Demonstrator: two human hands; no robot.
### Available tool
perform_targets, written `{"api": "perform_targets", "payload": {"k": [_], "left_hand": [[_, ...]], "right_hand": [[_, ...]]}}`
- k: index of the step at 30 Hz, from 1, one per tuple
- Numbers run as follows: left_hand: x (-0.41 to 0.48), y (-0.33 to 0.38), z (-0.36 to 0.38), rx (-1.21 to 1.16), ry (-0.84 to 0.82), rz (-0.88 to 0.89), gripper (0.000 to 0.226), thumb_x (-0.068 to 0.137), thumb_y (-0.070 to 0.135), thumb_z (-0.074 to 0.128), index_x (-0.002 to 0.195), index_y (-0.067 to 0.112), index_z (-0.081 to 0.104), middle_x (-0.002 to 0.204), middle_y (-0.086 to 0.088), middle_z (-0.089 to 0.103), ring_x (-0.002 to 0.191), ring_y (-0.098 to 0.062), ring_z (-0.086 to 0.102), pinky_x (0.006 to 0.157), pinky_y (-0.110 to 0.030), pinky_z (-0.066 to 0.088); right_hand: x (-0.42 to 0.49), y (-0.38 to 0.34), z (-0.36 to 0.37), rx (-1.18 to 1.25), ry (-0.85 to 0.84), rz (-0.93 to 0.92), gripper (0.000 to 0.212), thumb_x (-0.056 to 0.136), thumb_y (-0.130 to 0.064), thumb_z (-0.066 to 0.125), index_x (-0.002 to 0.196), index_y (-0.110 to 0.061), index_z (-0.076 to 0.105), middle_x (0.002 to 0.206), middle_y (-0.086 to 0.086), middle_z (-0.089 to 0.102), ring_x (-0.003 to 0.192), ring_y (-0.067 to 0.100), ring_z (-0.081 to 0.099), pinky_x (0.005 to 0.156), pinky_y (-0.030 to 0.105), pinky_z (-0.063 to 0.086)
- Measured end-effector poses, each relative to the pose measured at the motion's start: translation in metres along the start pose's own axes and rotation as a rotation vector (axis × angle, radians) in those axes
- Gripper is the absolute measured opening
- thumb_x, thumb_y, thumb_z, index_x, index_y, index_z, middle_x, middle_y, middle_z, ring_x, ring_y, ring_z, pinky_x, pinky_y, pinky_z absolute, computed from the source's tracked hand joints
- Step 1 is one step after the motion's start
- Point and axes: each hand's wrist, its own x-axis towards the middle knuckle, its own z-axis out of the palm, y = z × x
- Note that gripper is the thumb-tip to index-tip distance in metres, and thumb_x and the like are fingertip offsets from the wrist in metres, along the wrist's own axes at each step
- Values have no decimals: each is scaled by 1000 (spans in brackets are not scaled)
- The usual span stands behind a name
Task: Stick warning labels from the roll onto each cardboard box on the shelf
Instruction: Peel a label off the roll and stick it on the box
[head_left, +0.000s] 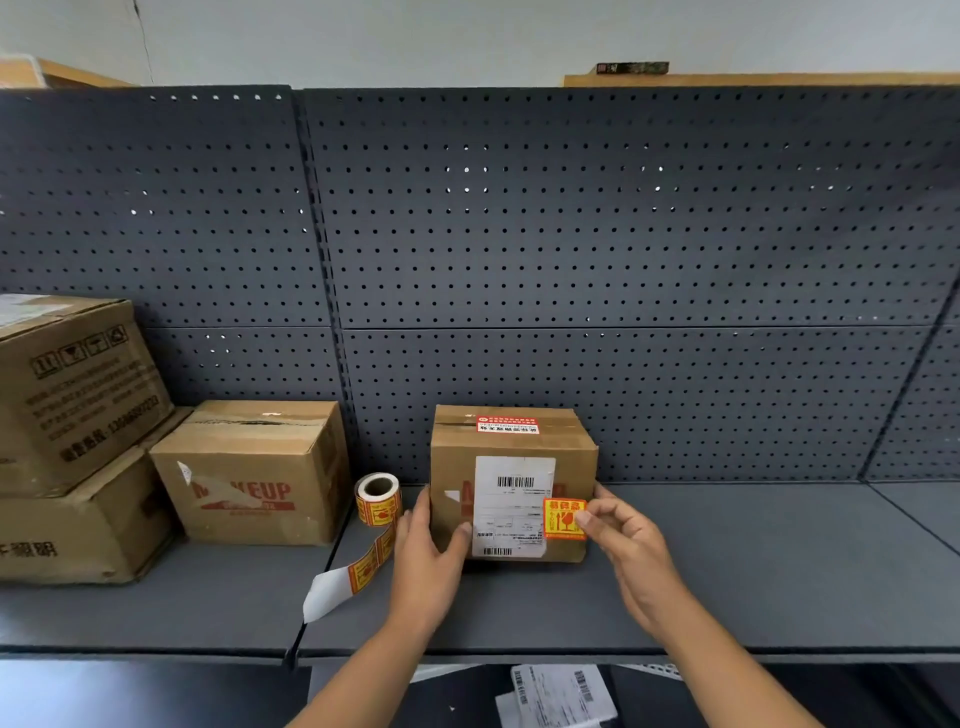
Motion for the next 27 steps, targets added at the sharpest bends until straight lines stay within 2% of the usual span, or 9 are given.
{"api": "perform_targets", "payload": {"k": [3, 5, 10, 14, 16, 20, 22, 24, 27], "left_hand": [[-9, 10, -9, -22, 53, 44, 71, 98, 37, 69, 159, 36, 34, 137, 12, 39, 125, -3, 45, 109, -24, 35], [-11, 15, -15, -54, 65, 66, 70, 96, 43, 69, 158, 39, 37, 131, 19, 38, 122, 0, 51, 110, -25, 39], [-5, 28, -28, -51, 33, 75, 66, 93, 58, 67, 153, 48, 40, 124, 20, 32, 123, -6, 51, 112, -31, 43], [7, 27, -32, -6, -40, -96, 74, 82, 77, 54, 150, 57, 36, 144, 13, 32, 144, -25, 33, 123, -52, 30], [11, 30, -30, 12, -83, -150, 66, 84, 74, 51, 147, 58, 39, 154, 3, 39, 147, -30, 28, 124, -54, 24], [11, 32, -22, 61, -130, -213, 59, 100, 60, 48, 155, 42, 39, 154, -6, 45, 146, -36, 24, 121, -48, 22], [10, 29, -20, 11, -125, -248, 67, 92, 69, 49, 151, 39, 45, 147, -1, 53, 139, -32, 39, 119, -48, 31], [5, 32, -19, -105, -136, -242, 64, 99, 59, 53, 153, 27, 43, 138, 3, 57, 126, -22, 50, 108, -37, 37], [2, 36, -20, -150, -122, -235, 69, 103, 46, 56, 161, 17, 30, 155, -4, 48, 135, -23, 48, 110, -38, 38]], "right_hand": [[-4, -13, 2, 85, -7, 24, 40, 68, -33, 95, 87, -11, 68, 114, 4, 75, 107, 16, 70, 99, 35, 50], [-5, -24, 1, 204, -30, 68, 22, 80, -20, 84, 90, -14, 66, 102, 7, 75, 99, 21, 69, 94, 38, 50], [-2, -54, -8, 227, -82, 225, 10, 87, -17, 70, 95, -20, 67, 103, 3, 76, 98, 20, 69, 90, 40, 49], [4, -71, -14, 169, -107, 295, 18, 88, -26, 73, 104, -23, 65, 121, 8, 72, 113, 26, 63, 96, 41, 43], [7, -75, -12, 122, -105, 325, 23, 86, -28, 73, 107, -24, 63, 121, 7, 74, 112, 26, 63, 96, 42, 41], [8, -71, -6, 65, -45, 378, 29, 80, -26, 75, 107, -22, 63, 114, 8, 77, 102, 25, 65, 84, 38, 44], [9, -66, -4, 74, -6, 388, 29, 80, -24, 76, 107, -20, 65, 120, 11, 76, 105, 27, 65, 89, 40, 45], [11, -62, -4, 112, 53, 391, 29, 85, -21, 75, 112, -19, 66, 120, 11, 75, 112, 29, 63, 101, 43, 43], [14, -58, -6, 148, 175, 361, 23, 92, -21, 72, 114, -18, 67, 119, 6, 73, 117, 29, 56, 107, 41, 37]]}}
